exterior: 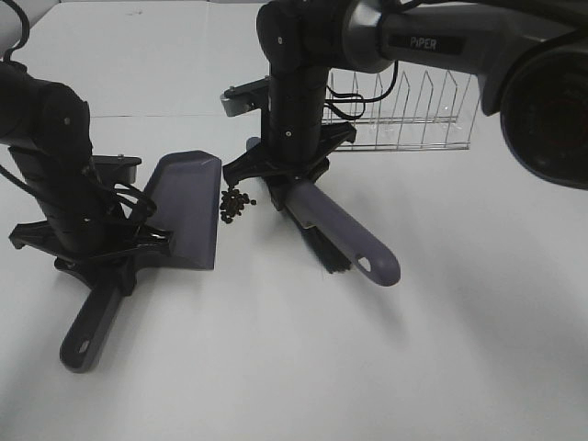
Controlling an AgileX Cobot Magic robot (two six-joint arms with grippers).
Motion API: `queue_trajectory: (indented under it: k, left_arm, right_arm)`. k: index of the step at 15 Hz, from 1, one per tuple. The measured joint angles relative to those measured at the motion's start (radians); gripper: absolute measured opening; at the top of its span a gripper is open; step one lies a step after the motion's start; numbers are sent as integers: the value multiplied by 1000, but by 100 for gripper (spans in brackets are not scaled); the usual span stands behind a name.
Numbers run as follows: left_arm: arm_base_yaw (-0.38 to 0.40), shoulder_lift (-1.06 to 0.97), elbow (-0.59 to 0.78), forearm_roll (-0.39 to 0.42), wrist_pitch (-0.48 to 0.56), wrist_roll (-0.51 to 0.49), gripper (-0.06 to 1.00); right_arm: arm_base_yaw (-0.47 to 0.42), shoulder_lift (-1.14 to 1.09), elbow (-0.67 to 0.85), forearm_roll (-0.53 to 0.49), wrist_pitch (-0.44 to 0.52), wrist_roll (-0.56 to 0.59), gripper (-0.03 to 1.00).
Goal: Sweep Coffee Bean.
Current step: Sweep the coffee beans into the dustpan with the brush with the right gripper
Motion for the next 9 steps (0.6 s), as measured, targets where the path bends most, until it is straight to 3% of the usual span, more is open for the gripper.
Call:
queue_trajectory:
  k: [6,9]
  left_arm:
    - [0,0,-1,1,3,-4,26]
    - [0,0,-1,1,3,-4,26]
  right_arm:
    - [54,60,-152,223,33,-118,26]
    - [63,61,-260,214,95,-124,26]
